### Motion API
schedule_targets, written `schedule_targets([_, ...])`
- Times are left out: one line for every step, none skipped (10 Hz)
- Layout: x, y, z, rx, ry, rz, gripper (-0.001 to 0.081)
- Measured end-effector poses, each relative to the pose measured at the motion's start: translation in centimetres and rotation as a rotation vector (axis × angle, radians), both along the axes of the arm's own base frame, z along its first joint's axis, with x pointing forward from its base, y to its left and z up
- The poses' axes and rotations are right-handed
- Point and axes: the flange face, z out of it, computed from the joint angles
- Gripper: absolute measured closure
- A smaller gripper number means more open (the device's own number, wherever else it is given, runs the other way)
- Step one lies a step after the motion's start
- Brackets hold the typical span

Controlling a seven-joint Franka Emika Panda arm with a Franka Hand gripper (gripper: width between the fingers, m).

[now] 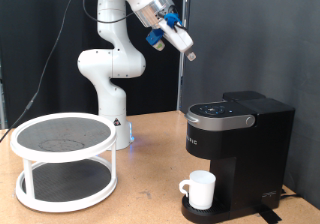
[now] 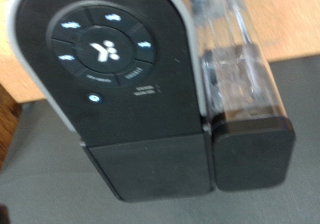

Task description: Make a cup of coffee with the keurig machine

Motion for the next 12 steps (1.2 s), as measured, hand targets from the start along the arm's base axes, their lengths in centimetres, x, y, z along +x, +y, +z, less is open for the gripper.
schedule_targets([0.6, 0.8, 0.6, -0.058, -0.001, 0.029, 0.0071])
schedule_targets([1.4, 1.7, 1.2, -0.117, 0.007, 0.060, 0.0071])
schedule_targets([2.3, 2.5, 1.6, -0.163, 0.017, 0.087, 0.0071])
schedule_targets([3.2, 3.2, 1.9, -0.237, 0.040, 0.124, 0.0071])
schedule_targets([4.3, 3.9, 2.1, -0.294, 0.054, 0.138, 0.0071])
schedule_targets([5.3, 4.5, 2.0, -0.313, 0.060, 0.145, 0.0071])
schedule_targets([6.2, 4.6, 1.8, -0.313, 0.073, 0.154, 0.0071])
schedule_targets([6.2, 4.5, 1.8, -0.313, 0.070, 0.151, 0.0071])
schedule_targets([6.3, 4.5, 1.8, -0.328, 0.058, 0.168, 0.0071])
schedule_targets([6.6, 4.3, 1.9, -0.371, 0.019, 0.182, 0.0071])
schedule_targets([7.0, 4.4, 2.0, -0.415, -0.019, 0.197, 0.0071])
schedule_targets([7.2, 4.6, 2.0, -0.446, -0.042, 0.217, 0.0071])
